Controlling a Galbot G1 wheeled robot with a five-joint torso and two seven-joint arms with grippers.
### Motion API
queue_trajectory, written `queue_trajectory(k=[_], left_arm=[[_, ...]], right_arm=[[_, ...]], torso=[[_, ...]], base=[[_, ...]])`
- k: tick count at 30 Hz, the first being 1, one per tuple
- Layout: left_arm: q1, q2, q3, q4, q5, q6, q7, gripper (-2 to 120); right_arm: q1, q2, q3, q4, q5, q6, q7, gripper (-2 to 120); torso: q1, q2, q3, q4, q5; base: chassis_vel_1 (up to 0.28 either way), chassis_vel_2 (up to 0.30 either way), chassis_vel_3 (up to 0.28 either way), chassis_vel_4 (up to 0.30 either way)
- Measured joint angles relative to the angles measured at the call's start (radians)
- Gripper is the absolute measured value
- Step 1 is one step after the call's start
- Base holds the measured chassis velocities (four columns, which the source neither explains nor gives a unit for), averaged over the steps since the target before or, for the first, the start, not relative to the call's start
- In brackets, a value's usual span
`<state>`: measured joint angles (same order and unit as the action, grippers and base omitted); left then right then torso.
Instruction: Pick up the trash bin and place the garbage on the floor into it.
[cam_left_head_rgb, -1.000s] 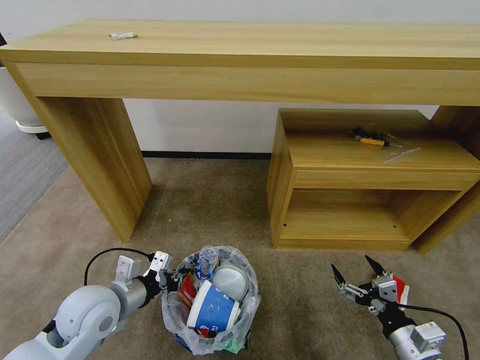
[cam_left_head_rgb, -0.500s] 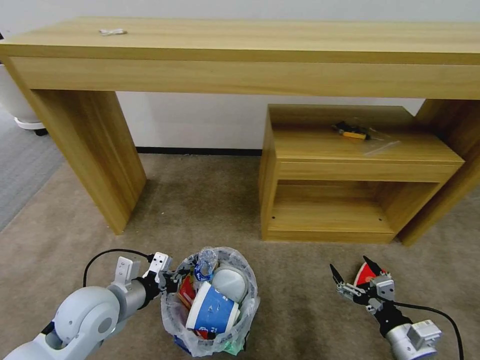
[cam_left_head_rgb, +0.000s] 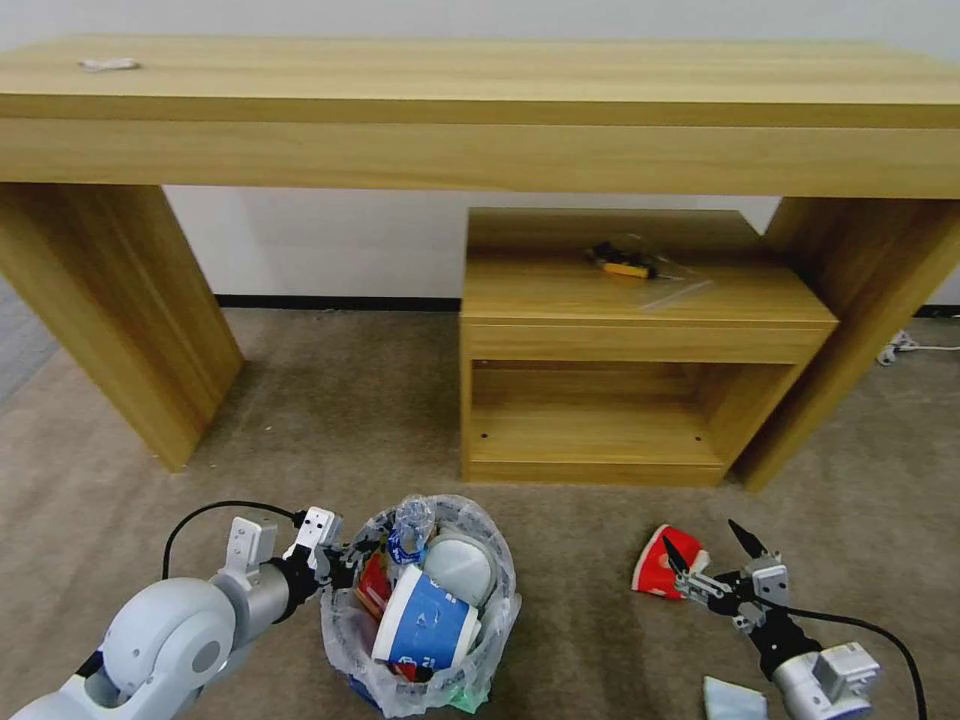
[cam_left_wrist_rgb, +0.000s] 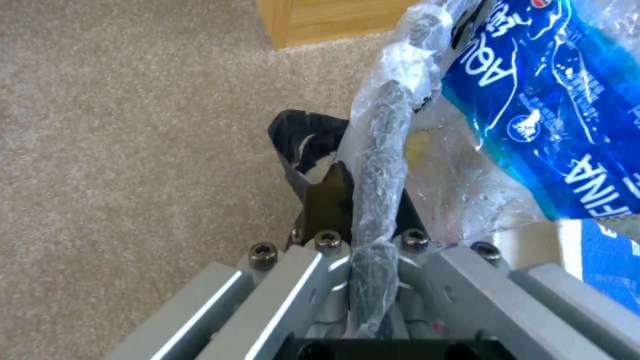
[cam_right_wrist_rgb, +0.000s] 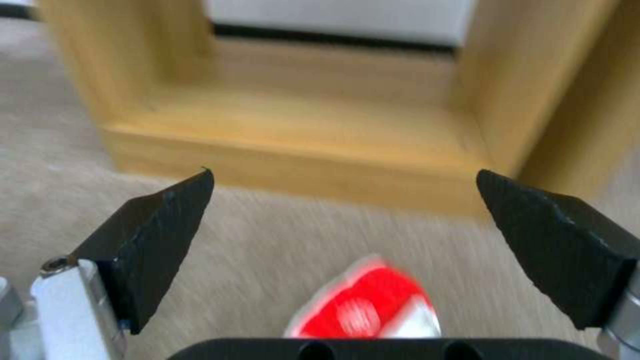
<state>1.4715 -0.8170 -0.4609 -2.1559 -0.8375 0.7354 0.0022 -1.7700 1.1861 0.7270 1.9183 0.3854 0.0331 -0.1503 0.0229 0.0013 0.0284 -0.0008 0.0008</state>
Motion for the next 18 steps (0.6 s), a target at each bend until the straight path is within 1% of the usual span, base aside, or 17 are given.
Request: queue_trajectory(k=[1,3,4,5,6,7,8,11,12,13,15,18], left_arm=[[0.006,-0.003,-0.006,-0.002,0.004,0.000,0.002,0],[0.014,-0.005,-0.013,-0.003,0.012,0.000,0.008,0],[0.014,-0.005,-0.013,-0.003,0.012,0.000,0.008,0],[0.020,-0.008,-0.017,-0.004,0.019,0.000,0.011,0],[0.021,-0.008,-0.018,-0.005,0.021,0.000,0.012,0],[0.024,-0.010,-0.018,-0.006,0.025,0.000,0.013,0],[0.024,-0.010,-0.018,-0.006,0.025,0.000,0.013,0],[0.025,-0.012,-0.012,-0.010,0.029,0.000,0.014,0],[0.025,-0.012,-0.012,-0.010,0.029,0.000,0.014,0],[0.025,-0.012,-0.009,-0.012,0.029,0.000,0.014,0],[0.025,-0.013,-0.007,-0.012,0.031,0.000,0.014,0],[0.024,-0.011,-0.007,-0.012,0.031,0.000,0.013,0]], right_arm=[[0.014,-0.006,0.001,-0.024,0.041,-0.050,0.023,100],[0.032,-0.023,0.000,-0.052,0.093,-0.106,0.054,100],[0.032,-0.023,0.000,-0.052,0.093,-0.106,0.054,100],[0.057,-0.037,-0.004,-0.084,0.124,-0.141,0.074,100],[0.068,-0.041,-0.007,-0.096,0.134,-0.154,0.078,100],[0.104,-0.046,-0.017,-0.130,0.154,-0.189,0.099,100],[0.104,-0.046,-0.017,-0.130,0.154,-0.189,0.099,100],[0.175,-0.037,-0.054,-0.184,0.206,-0.256,0.171,100],[0.175,-0.037,-0.054,-0.184,0.206,-0.256,0.171,100],[0.198,-0.030,-0.069,-0.198,0.245,-0.289,0.196,100],[0.242,-0.020,-0.094,-0.235,0.281,-0.322,0.210,100],[0.276,-0.008,-0.112,-0.271,0.288,-0.343,0.219,100]], torso=[[0.000,0.000,0.000,-0.0001,-0.0010],[0.000,0.000,0.000,-0.0001,-0.0007],[0.000,0.000,0.000,-0.0001,-0.0007],[0.000,0.000,0.000,0.0002,-0.0012],[0.000,0.000,0.000,0.0003,-0.0012],[0.000,0.000,0.000,0.0002,-0.0007],[0.000,0.000,0.000,0.0002,-0.0007],[0.000,0.000,0.000,0.0002,-0.0005],[0.000,0.000,0.000,0.0002,-0.0005],[0.000,0.000,0.000,-0.0001,-0.0004],[0.000,0.000,0.000,-0.0001,-0.0010],[0.000,0.000,0.000,0.0000,-0.0005]], base=[[0.000,0.000,0.000,0.000],[0.000,0.000,0.000,0.000],[0.000,0.000,0.000,0.000],[0.000,0.000,0.000,0.000],[0.000,0.000,0.000,0.000],[0.000,0.000,0.000,0.000],[0.000,0.000,0.000,0.000],[0.000,0.000,0.000,0.000],[0.000,0.000,0.000,0.000],[0.000,0.000,0.000,0.000],[0.000,0.000,0.000,0.000],[0.000,0.000,0.000,0.000]])
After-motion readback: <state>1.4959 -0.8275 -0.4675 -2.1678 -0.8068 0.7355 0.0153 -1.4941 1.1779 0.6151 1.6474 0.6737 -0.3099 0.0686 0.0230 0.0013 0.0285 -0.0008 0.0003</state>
